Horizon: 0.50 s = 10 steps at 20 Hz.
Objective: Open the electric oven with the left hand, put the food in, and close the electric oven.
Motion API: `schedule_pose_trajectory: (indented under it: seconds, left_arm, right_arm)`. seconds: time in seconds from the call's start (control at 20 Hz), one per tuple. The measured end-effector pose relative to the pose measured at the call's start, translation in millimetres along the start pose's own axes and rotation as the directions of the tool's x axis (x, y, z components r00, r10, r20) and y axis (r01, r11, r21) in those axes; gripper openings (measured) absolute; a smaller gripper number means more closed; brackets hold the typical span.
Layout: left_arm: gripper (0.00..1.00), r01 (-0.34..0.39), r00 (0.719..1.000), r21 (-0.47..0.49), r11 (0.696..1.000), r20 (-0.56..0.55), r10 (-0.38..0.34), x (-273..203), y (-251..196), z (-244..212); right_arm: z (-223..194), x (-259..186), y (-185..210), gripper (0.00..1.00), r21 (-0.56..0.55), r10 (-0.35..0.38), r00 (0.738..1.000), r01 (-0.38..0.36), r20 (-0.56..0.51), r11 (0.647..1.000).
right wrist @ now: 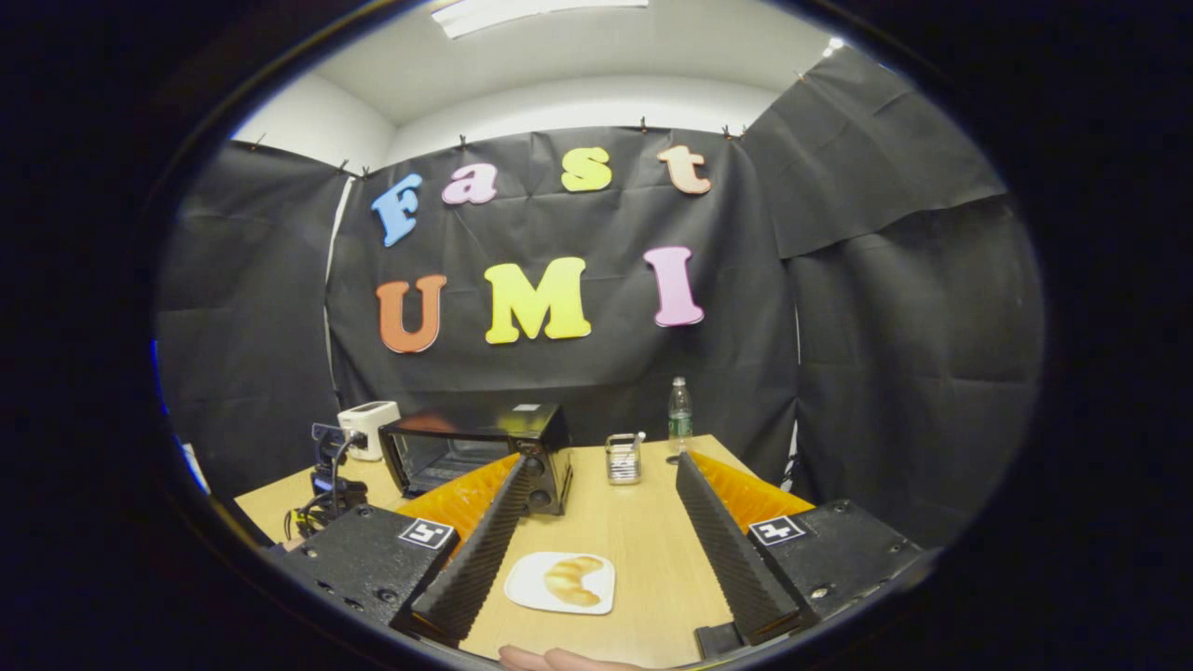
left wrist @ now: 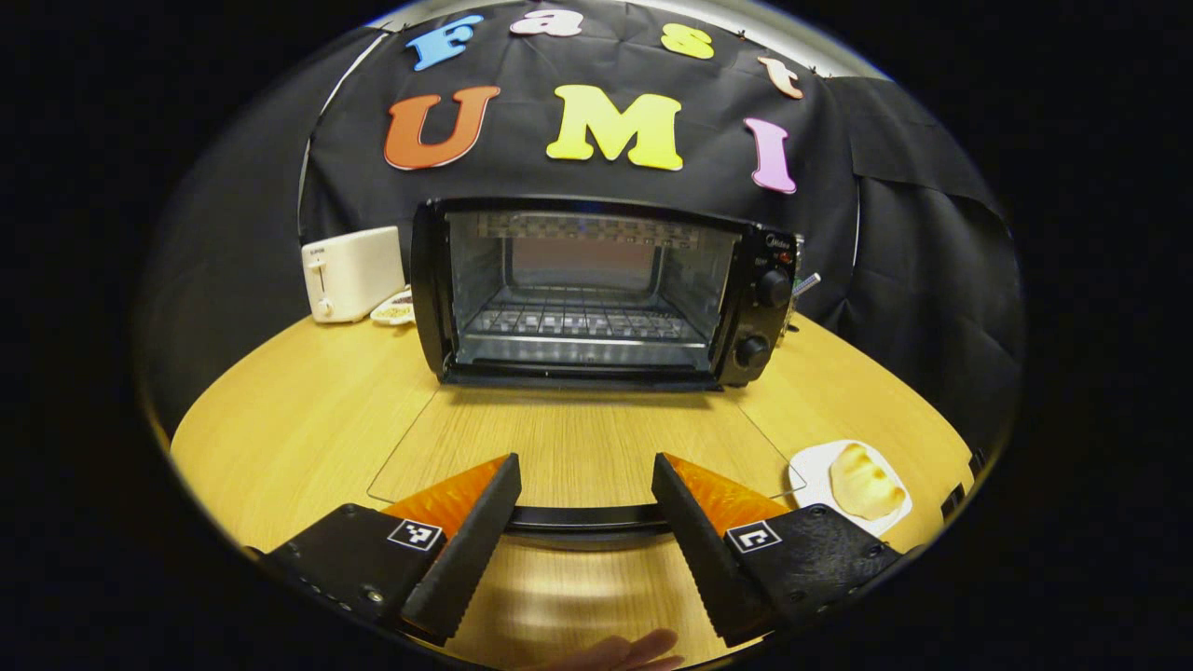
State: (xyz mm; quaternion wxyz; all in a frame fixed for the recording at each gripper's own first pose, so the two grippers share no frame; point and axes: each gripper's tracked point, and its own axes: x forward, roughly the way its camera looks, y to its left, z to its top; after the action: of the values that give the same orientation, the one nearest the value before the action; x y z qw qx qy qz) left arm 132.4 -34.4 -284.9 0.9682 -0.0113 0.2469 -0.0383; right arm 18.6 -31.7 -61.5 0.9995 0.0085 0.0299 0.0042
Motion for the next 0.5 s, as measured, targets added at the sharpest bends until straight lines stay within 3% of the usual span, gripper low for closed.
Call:
schedule_pose_trajectory:
  seconds: [0.25, 0.5]
  left_arm:
    - [0.96, -0.023, 1.000, 0.063, 0.998, 0.020, 0.021, 4.0, 2.5, -3.4]
    - [0.95, -0.017, 0.999, -0.012, 1.000, 0.050, 0.018, -12.2, 9.3, 17.6]
  right_arm:
    - [-9.7, 3.1, 2.7, 0.96, 0.014, 0.008, 1.000, -0.008, -0.029, 1.000]
    - [-4.7, 2.3, 1.8, 0.96, -0.001, 0.001, 1.000, -0.001, -0.010, 1.000]
